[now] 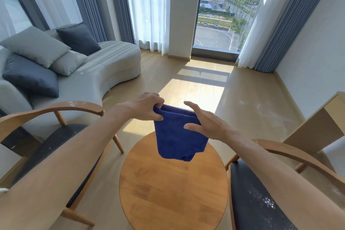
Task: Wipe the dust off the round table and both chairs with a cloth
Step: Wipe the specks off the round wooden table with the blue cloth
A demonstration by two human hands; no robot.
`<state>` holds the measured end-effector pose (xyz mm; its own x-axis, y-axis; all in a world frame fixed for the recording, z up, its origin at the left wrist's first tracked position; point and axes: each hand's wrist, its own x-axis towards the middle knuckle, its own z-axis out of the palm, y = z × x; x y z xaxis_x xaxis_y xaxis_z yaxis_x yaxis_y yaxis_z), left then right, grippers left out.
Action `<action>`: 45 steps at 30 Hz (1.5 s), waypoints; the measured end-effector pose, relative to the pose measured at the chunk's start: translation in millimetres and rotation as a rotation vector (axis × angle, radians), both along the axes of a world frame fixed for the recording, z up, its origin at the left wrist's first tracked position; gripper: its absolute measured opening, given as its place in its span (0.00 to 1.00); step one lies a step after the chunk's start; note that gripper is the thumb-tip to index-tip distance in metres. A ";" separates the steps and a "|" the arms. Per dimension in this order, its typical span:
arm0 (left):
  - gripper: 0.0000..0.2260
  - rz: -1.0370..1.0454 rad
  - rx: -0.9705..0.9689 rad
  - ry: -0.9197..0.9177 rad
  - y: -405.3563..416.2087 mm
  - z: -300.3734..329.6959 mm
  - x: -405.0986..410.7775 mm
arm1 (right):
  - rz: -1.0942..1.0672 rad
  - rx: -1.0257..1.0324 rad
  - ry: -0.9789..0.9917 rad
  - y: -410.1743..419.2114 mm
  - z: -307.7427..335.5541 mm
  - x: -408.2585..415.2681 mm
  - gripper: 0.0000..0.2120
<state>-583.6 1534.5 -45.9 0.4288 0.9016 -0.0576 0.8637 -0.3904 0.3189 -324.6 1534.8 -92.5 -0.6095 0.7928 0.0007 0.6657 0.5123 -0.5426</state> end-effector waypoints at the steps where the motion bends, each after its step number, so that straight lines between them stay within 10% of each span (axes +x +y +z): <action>1: 0.14 0.003 -0.016 -0.011 0.2 -2.4 0.0 | 0.042 -0.022 -0.035 1.0 -0.2 0.8 0.28; 10: 0.12 0.151 -0.126 -0.232 -5.6 -43.3 6.7 | -0.045 -0.082 -0.061 8.8 -17.9 -1.0 0.01; 20: 0.04 0.244 -0.280 -0.479 -14.7 -63.4 -16.7 | -0.093 -0.209 0.061 7.8 -37.2 -18.2 0.04; 35: 0.10 0.274 -0.415 -0.311 -51.2 -178.8 -59.0 | -0.083 -0.407 -0.142 -23.0 -139.7 -81.2 0.08; 45: 0.14 0.105 0.094 -0.054 -84.8 -338.0 -45.7 | -0.156 0.114 -0.153 -62.6 -311.2 -93.7 0.21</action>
